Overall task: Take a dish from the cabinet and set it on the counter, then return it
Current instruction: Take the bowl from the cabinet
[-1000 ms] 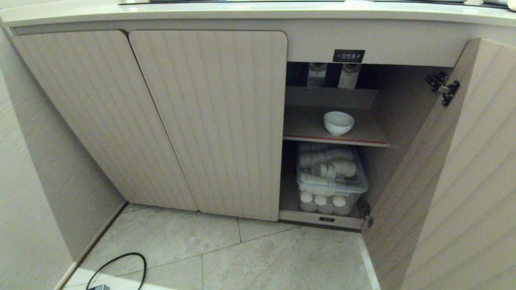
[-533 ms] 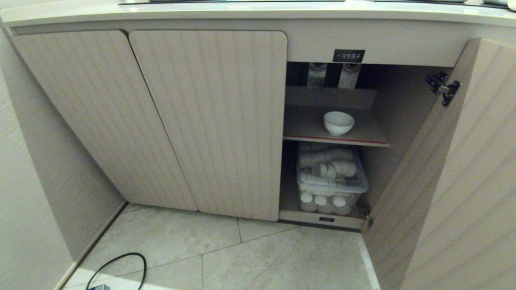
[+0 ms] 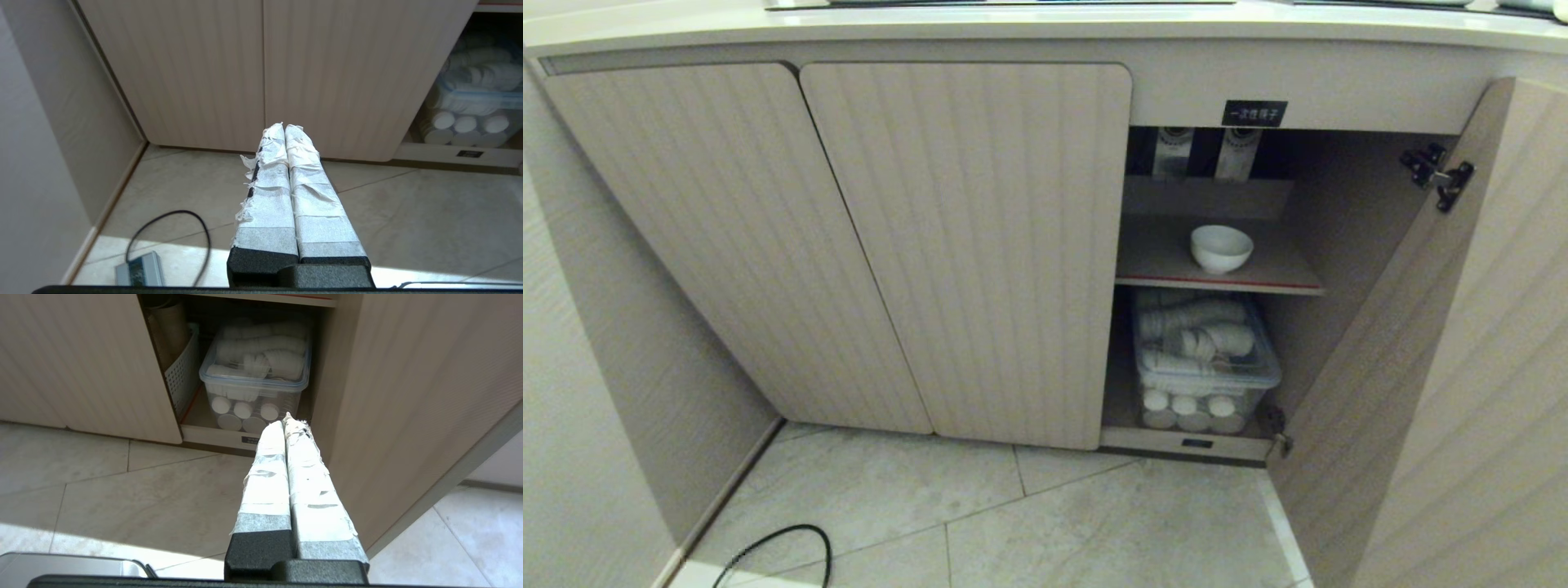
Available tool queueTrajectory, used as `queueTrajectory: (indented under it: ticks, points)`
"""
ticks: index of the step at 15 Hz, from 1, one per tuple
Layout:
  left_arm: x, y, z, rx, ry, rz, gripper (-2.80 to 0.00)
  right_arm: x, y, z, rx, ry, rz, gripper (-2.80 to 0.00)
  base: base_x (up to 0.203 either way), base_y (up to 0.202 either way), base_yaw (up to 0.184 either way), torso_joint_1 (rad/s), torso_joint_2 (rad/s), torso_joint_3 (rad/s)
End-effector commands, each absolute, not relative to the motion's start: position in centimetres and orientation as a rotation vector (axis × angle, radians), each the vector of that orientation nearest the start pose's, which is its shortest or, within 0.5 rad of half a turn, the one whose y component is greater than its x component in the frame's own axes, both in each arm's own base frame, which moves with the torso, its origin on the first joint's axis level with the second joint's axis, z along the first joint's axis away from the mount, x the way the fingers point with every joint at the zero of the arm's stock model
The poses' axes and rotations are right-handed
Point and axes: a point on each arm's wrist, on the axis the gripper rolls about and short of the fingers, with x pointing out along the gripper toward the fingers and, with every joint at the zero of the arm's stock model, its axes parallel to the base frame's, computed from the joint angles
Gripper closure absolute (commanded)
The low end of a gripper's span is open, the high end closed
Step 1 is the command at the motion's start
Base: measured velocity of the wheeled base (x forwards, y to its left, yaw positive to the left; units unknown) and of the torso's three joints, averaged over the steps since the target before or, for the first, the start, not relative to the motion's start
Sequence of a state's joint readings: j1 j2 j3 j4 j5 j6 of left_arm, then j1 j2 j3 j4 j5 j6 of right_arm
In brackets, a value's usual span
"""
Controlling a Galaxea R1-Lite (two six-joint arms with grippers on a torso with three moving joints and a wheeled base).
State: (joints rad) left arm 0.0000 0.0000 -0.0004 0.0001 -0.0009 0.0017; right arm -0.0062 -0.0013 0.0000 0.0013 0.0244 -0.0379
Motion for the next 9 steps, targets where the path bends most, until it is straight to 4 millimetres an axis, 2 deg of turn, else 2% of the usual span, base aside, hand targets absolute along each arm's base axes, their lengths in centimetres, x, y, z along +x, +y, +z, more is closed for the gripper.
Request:
queueTrajectory:
  ticks: [1,6,9]
  points:
    - [-2.29,0.00,7.58,0.002,-0.001,-0.002,0.00,-2.28,0.07,7.53,-0.038,0.001,0.018,0.00,0.000,0.190,-0.012,0.002,0.00,0.000]
    - [-2.29,0.00,7.58,0.003,-0.001,-0.002,0.00,-2.28,0.07,7.53,-0.038,0.001,0.018,0.00,0.000,0.186,-0.011,0.001,0.00,0.006]
    - [-2.28,0.00,7.56,0.002,0.000,-0.002,0.00,-2.28,0.07,7.53,-0.038,0.001,0.018,0.00,0.000,0.060,-0.006,0.001,0.00,0.001]
